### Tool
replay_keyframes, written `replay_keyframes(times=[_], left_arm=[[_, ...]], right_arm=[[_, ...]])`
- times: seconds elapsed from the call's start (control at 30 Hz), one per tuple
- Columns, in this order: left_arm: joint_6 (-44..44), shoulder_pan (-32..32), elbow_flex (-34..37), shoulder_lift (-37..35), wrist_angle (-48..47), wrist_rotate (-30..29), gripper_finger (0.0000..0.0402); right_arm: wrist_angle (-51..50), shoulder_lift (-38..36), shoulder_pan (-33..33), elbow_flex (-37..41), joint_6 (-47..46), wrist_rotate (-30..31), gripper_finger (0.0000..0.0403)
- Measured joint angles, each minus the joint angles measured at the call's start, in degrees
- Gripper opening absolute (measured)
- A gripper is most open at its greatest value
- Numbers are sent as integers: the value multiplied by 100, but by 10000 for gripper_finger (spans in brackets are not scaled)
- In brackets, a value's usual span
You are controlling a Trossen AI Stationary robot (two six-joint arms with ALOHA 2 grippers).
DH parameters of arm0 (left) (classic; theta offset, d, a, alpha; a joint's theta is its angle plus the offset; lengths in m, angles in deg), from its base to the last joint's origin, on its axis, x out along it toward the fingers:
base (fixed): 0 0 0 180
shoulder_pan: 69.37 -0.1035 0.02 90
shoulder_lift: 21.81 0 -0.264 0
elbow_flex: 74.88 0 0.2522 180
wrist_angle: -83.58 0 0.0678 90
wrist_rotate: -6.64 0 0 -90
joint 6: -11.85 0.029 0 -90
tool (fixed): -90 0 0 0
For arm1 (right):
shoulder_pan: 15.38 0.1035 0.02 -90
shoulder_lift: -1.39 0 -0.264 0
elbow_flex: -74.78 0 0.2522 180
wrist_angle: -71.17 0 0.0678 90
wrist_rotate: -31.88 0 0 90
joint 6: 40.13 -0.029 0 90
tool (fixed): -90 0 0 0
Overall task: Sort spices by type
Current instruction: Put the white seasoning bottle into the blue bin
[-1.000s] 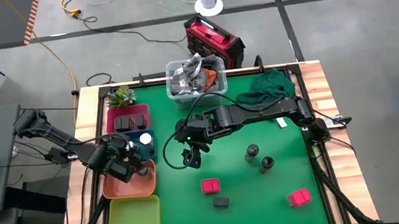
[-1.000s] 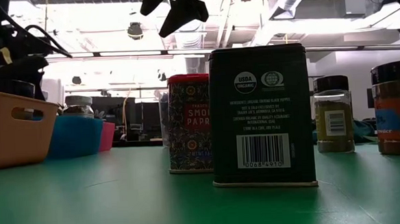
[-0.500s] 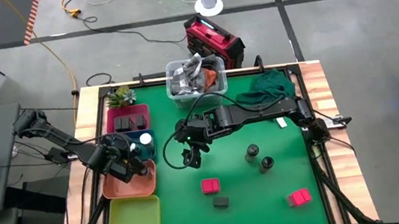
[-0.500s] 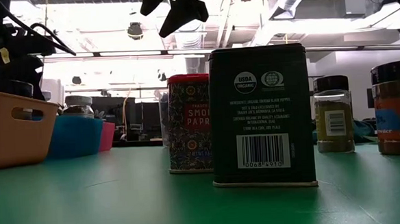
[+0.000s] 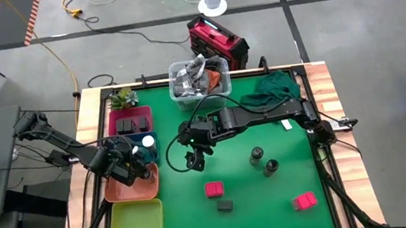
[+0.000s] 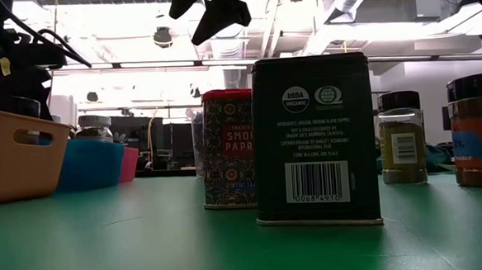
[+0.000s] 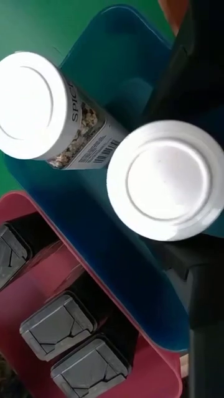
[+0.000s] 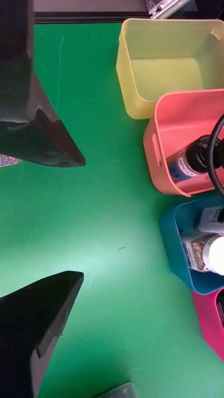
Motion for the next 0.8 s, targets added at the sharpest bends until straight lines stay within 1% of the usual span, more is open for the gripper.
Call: replay_keyframes(times=[0.1, 0.5, 0.8], left_arm=[[-18, 0, 0, 2, 8, 44, 264], [-167, 0, -10, 0, -40, 411, 264], [-84, 2, -406, 2, -492, 402, 265]], right_arm=[[0, 0, 0, 0, 3, 0, 311], [2, 0, 0, 0, 20, 0, 311], [11, 0, -2, 0, 84, 0, 311]])
